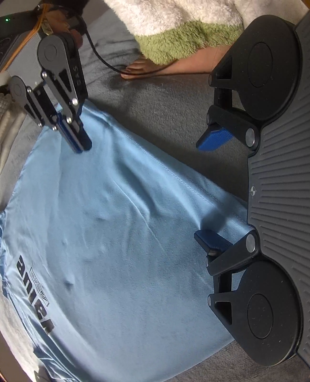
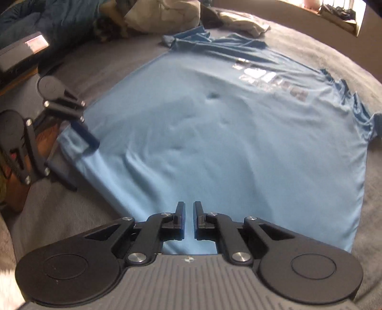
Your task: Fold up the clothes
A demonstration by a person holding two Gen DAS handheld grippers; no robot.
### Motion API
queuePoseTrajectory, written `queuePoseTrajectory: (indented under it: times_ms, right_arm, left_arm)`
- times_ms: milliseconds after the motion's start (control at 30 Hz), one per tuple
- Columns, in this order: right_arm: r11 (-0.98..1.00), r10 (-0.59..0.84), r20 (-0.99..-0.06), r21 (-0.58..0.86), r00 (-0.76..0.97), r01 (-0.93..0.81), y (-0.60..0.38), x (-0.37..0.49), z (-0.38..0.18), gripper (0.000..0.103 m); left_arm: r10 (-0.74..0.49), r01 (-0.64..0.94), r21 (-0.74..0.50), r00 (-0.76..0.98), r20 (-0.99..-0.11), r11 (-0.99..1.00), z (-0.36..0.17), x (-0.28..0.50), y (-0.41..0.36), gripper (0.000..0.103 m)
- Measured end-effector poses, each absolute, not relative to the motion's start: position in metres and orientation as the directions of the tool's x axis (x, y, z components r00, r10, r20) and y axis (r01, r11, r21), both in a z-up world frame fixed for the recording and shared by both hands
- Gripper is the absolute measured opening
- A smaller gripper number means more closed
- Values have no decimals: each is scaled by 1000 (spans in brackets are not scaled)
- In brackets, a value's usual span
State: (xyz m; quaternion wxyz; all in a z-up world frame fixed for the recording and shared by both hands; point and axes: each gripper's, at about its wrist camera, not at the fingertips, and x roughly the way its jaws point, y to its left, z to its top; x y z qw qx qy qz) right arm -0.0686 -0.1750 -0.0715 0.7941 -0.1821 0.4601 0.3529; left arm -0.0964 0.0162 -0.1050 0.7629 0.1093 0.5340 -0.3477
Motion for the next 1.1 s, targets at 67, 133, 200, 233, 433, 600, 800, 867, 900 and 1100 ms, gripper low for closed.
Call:
queuePoseTrajectory:
  times_ms: [67,133,200,233,433,600,800,867,900,1100]
  right_arm:
    - [681,396,-867,57,303,-730,-163,-64,-87,7]
    - [656,402,-884,94,240,-749,-155,-74,-103,7]
    - [606,434,-877,116,205,-787,-149,-94,-105,7]
    - [581,453,-878,160,153,-798,-147,-100,-104,7]
    - [623,494,-867,300,67,-722,-160,-118,-101,7]
    - [711,518,-848,352,114,-608,-191,-111,-92,7]
    - [841,536,-795,472,284,-266,-277,-88,-79,24]
    - [827,562,-780,526,275,-198,-287,-85,-84,25]
    - [819,574,-774,546,268,-178,-289,-84,-86,25]
    - [737,573,-802,413,169,-535,-213,-101,-81,25]
  left_arm:
    - [-412,643,-201,195,-890,739,-102,-100,19,73]
    - [-412,637,-200,202,-889,744,-102,-103,25,73]
    - [-410,628,-208,194,-891,750,-104,-106,31,73]
    - [-407,624,-212,188,-894,753,-107,-107,34,73]
    - [-410,611,-215,198,-891,762,-107,-105,43,73]
    - [-359,606,-141,253,-898,782,-101,-103,63,72]
    - [-344,493,-196,230,-910,848,-102,-102,101,72]
    - [-360,439,-242,209,-909,865,-103,-100,112,69]
    - [-369,411,-265,199,-908,872,-104,-99,117,69]
    - [-369,398,-275,182,-912,875,-108,-97,116,56]
